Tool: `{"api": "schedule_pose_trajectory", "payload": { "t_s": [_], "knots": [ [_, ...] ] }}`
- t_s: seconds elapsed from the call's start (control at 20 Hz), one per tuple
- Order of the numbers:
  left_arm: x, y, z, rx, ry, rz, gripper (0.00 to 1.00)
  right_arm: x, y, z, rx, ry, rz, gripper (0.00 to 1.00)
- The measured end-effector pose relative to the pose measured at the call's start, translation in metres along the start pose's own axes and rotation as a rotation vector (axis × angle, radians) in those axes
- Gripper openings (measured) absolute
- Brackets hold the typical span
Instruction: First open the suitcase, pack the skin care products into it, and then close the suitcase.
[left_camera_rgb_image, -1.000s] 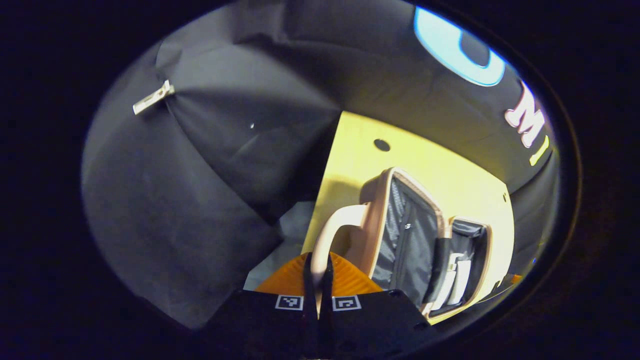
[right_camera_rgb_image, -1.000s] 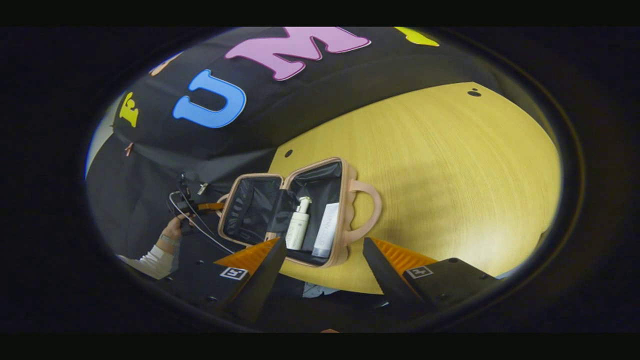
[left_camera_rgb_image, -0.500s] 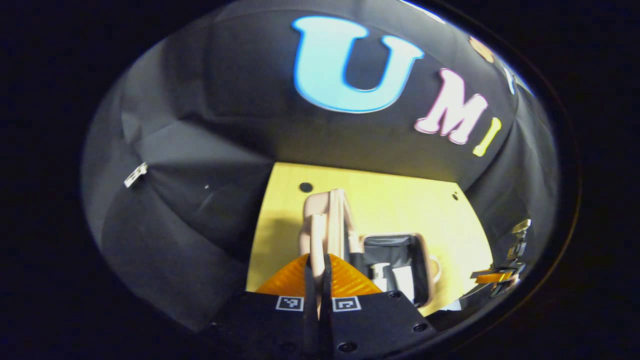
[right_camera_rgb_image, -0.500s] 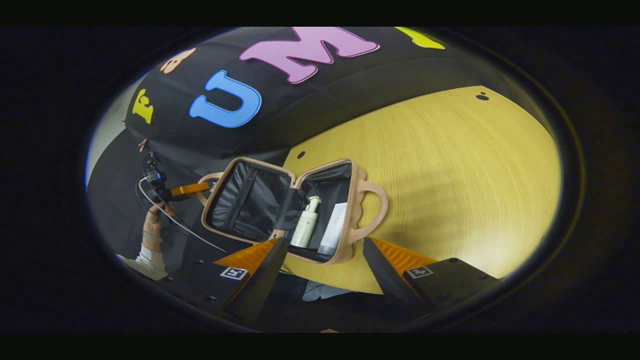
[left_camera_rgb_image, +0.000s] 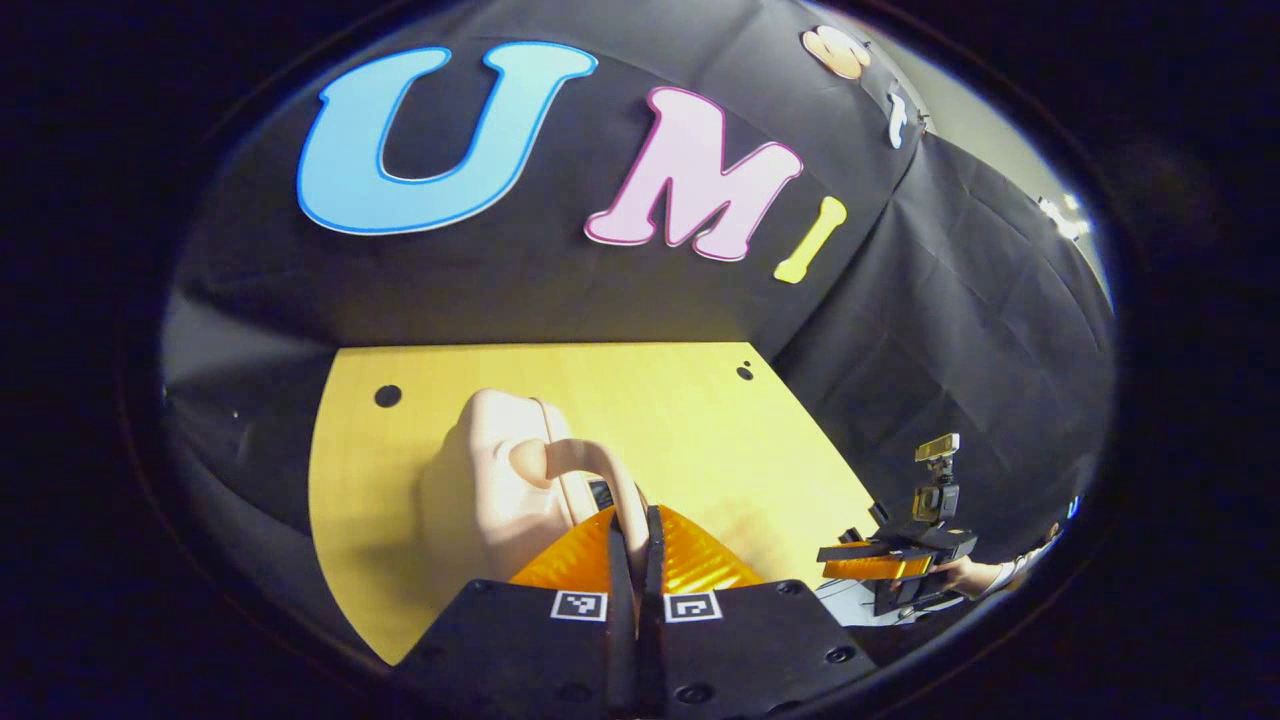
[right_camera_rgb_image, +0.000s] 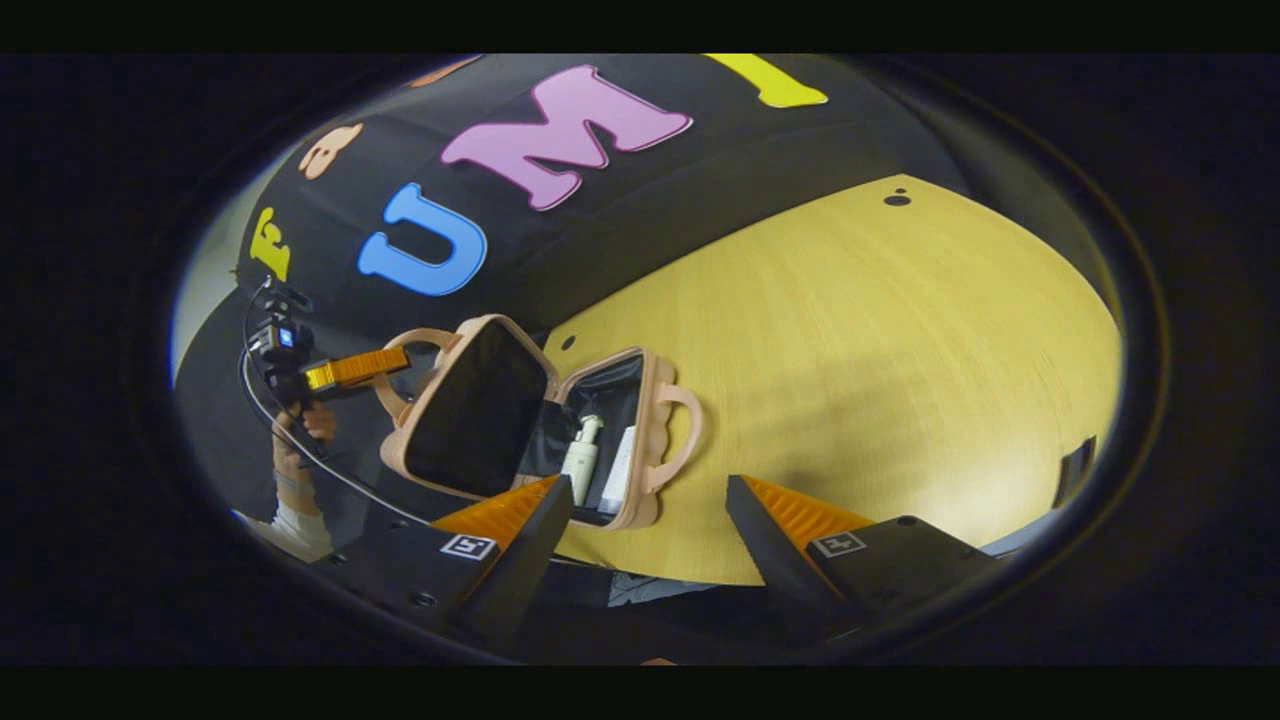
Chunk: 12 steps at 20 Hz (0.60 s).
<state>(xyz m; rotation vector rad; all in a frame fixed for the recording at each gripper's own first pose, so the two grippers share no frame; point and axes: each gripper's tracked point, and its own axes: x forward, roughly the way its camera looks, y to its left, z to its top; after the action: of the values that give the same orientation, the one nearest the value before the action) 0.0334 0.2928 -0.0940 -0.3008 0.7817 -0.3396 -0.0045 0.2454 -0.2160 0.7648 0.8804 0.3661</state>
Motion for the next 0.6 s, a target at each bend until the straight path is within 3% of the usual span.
{"api": "schedule_pose_trajectory", "payload": {
  "t_s": [0.15, 0.2, 0.25, 0.4, 0.6],
  "knots": [
    [0.049, -0.031, -0.028, -0.013, 0.055, -0.058, 0.06, -0.015, -0.018, 0.004, 0.041, -0.035, -0.027, 0.88],
    [0.066, -0.037, -0.036, -0.018, 0.086, -0.072, 0.07, -0.022, -0.022, 0.004, 0.053, -0.048, -0.034, 0.98],
    [0.083, -0.043, -0.046, -0.017, 0.113, -0.075, 0.06, -0.027, -0.025, 0.007, 0.059, -0.066, -0.040, 0.98],
    [0.137, -0.050, -0.079, -0.015, 0.181, -0.055, 0.07, -0.051, -0.038, 0.010, 0.062, -0.112, -0.070, 0.98],
    [0.175, -0.053, -0.122, -0.004, 0.267, 0.007, 0.07, -0.080, -0.066, 0.011, 0.087, -0.140, -0.114, 0.98]
  ]
}}
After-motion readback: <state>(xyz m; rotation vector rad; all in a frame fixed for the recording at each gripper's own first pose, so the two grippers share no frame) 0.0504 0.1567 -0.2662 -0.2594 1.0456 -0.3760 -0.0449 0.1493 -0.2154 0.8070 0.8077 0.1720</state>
